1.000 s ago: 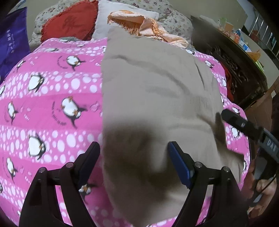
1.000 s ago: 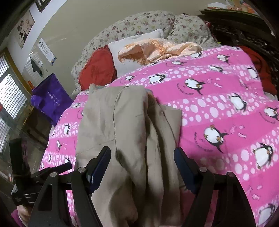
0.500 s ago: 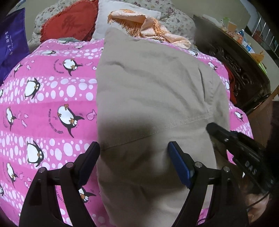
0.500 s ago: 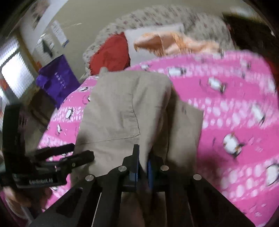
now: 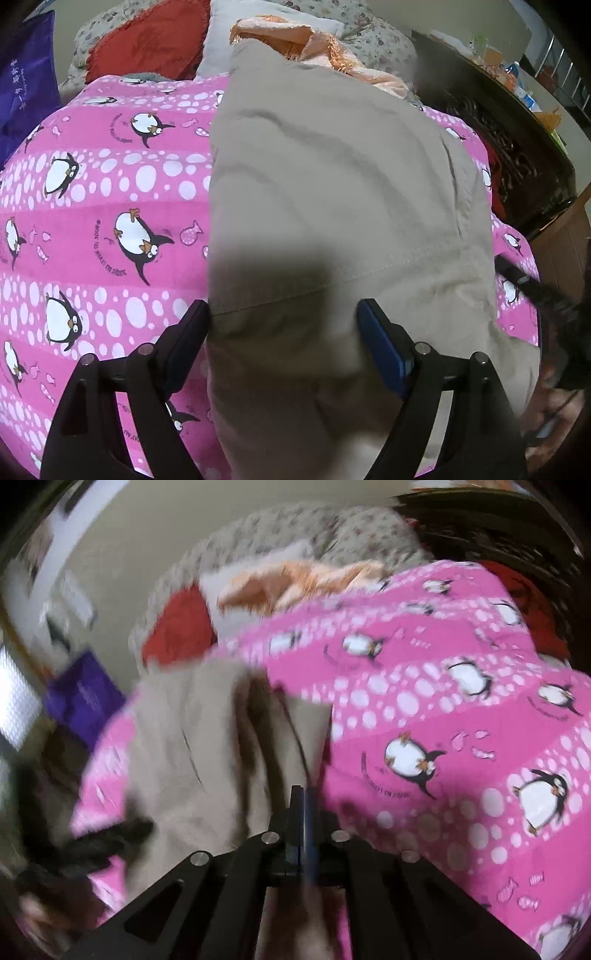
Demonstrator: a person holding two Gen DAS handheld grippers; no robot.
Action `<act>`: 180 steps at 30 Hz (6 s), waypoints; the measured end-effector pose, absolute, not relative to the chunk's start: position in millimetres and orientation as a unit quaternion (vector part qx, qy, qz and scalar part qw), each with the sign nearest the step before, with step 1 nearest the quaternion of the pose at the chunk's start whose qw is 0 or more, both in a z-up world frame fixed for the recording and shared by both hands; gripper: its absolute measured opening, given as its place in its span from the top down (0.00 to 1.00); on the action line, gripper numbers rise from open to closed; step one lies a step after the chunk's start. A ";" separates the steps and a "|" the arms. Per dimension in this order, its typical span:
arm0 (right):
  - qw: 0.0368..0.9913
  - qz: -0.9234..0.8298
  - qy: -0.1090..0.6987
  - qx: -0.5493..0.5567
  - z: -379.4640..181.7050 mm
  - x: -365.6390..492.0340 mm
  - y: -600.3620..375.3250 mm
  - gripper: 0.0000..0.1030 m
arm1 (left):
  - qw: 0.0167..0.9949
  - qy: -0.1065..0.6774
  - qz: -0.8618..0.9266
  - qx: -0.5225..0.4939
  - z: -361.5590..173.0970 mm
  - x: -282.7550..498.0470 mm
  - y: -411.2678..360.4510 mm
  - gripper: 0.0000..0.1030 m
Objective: Fold large clothes
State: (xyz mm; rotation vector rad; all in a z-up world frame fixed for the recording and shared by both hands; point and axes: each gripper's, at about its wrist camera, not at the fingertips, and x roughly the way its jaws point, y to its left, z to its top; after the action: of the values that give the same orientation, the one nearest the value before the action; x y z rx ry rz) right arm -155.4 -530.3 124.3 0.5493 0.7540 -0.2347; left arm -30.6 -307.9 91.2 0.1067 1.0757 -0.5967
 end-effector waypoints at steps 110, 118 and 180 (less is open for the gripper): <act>0.883 0.025 0.450 0.131 124.8 -233.9 -307.5 0.50 | 0.877 0.423 -0.217 0.077 129.4 -160.1 -126.0 0.22; 0.906 -0.042 0.404 0.116 149.4 -233.5 -303.5 0.29 | 0.887 0.407 -0.205 0.074 138.4 -164.8 -125.6 0.22; 0.889 -0.057 0.436 0.127 127.3 -213.2 -298.5 0.20 | 0.886 0.416 -0.185 0.086 125.8 -155.5 -120.5 0.22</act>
State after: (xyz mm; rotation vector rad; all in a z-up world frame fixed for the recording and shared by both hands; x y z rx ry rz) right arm -213.2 -298.5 127.3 0.2630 0.9063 -0.1184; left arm -155.5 -120.5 125.8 0.1781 0.8661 -0.3847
